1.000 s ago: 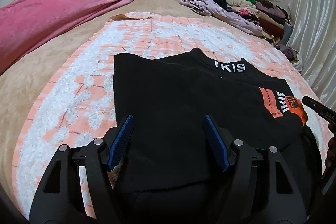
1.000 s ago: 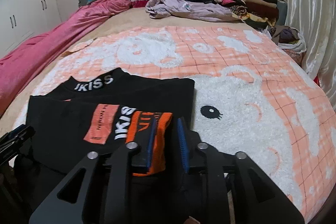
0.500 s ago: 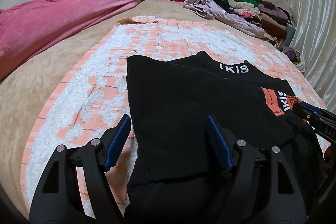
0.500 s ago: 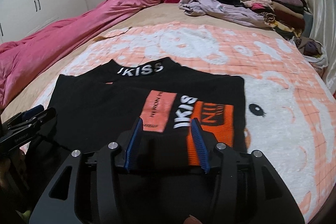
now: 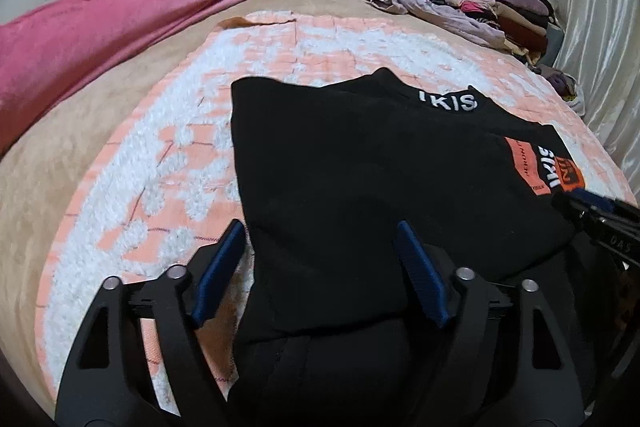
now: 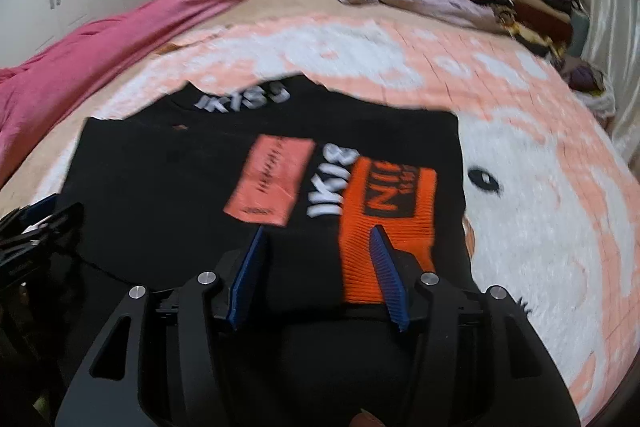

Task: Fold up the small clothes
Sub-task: 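Move both open tools back over the shirt body toward the hem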

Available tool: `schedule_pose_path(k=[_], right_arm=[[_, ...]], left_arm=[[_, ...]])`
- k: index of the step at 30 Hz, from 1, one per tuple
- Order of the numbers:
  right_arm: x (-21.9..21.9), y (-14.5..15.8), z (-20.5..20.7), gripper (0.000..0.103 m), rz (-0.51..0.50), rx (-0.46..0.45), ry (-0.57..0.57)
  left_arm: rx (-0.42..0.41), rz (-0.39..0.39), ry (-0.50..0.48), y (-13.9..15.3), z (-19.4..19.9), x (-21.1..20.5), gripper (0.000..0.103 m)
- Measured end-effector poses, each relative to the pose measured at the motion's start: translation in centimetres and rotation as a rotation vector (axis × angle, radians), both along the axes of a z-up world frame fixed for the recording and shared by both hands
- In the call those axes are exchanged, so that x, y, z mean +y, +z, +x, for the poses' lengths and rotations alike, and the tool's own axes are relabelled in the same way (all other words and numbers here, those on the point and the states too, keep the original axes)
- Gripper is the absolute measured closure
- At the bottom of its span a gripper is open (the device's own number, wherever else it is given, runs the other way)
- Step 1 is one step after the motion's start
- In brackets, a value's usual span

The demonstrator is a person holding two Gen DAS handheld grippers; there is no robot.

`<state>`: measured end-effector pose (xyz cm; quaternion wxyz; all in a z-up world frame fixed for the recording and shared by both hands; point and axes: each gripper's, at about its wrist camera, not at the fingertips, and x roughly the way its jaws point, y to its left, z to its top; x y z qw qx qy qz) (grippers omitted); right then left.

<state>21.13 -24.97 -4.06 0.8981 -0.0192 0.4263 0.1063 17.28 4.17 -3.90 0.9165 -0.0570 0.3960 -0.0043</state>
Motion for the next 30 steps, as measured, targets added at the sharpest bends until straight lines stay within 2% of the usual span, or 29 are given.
schedule_pose_path(k=[7,14,21,23,30], right_arm=[[-0.3,-0.1,0.0,0.043,0.037,0.005,-0.002],[-0.8,0.6,-0.4,0.028,0.064,-0.017,-0.015],[-0.8,0.9,-0.8,0.027,0.068,-0.021,-0.021],[-0.8,0.9,-0.9,0.012,0.069,-0.024,-0.022],[-1.2,1.7,-1.2,0.009,0.084,-0.045,-0.04]], left_arm=[[-0.009,-0.01,0.001,0.1,-0.2,0.3,0.03],[-0.026,-0.02,0.012,0.6,-0.6,0.5,0.025],[-0.049,-0.027,0.028,1.2,-1.2,1.0,0.018],[-0.052,-0.025,0.033,1.3,-1.2,1.0,0.016],[-0.078,-0.038,0.058,1.9,-1.8,1.7,0.01]])
